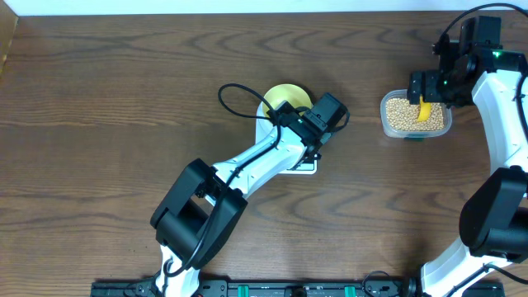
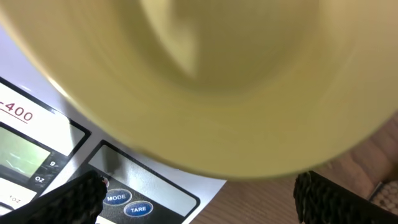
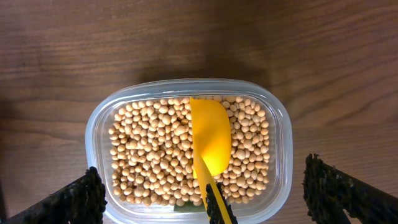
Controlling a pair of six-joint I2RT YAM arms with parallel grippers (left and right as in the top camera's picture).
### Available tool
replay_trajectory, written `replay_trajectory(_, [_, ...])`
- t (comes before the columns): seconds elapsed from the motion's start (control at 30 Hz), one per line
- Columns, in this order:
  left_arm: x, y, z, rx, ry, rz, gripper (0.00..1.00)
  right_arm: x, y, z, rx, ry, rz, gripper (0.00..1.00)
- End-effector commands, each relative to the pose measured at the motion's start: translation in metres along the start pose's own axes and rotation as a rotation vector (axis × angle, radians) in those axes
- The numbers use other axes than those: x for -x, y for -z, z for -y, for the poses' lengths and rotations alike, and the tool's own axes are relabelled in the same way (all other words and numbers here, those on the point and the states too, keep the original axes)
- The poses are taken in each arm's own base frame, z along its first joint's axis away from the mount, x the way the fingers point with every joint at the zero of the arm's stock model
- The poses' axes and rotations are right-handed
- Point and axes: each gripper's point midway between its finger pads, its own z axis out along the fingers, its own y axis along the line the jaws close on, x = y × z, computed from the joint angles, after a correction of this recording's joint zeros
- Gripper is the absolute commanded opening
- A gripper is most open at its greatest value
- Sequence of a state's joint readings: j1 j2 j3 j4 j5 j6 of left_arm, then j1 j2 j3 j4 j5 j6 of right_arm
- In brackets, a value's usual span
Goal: Scoop item into bowl and weigh 50g on scale
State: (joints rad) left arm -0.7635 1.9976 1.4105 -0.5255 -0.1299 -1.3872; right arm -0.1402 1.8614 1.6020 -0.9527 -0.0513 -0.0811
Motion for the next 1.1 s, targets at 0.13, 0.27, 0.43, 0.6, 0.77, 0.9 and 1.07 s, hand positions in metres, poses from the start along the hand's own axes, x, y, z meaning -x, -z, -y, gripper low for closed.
replay_trajectory(0.13, [-0.004, -0.011, -0.014, 0.046, -0.012, 0.025, 0.98, 0.008, 0.013, 0.002, -0.012, 0.010, 0.037, 0.99])
replay_trajectory(0.27, [-0.007, -0.013, -0.020, 0.065, 0.018, 0.005, 0.98, 0.008, 0.013, 0.002, -0.012, 0.010, 0.037, 0.99])
replay_trajectory(0.43, [-0.005, -0.014, -0.026, 0.084, 0.034, -0.007, 0.98, 0.008, 0.013, 0.002, -0.012, 0.010, 0.037, 0.99])
replay_trajectory(0.6, [-0.005, -0.014, -0.026, 0.083, 0.035, -0.009, 0.98, 0.008, 0.013, 0.002, -0.012, 0.010, 0.037, 0.99])
replay_trajectory(0.77, [-0.004, -0.015, -0.025, 0.077, 0.038, -0.008, 0.98, 0.008, 0.013, 0.002, -0.012, 0.010, 0.037, 0.99])
replay_trajectory(0.9, [-0.004, -0.016, -0.023, 0.067, 0.040, -0.007, 0.98, 0.008, 0.013, 0.002, -0.012, 0.010, 0.037, 0.99])
replay_trajectory(1.07, [-0.004, -0.016, -0.022, 0.062, 0.033, -0.007, 0.98, 0.008, 0.013, 0.002, -0.012, 0.010, 0.037, 0.99])
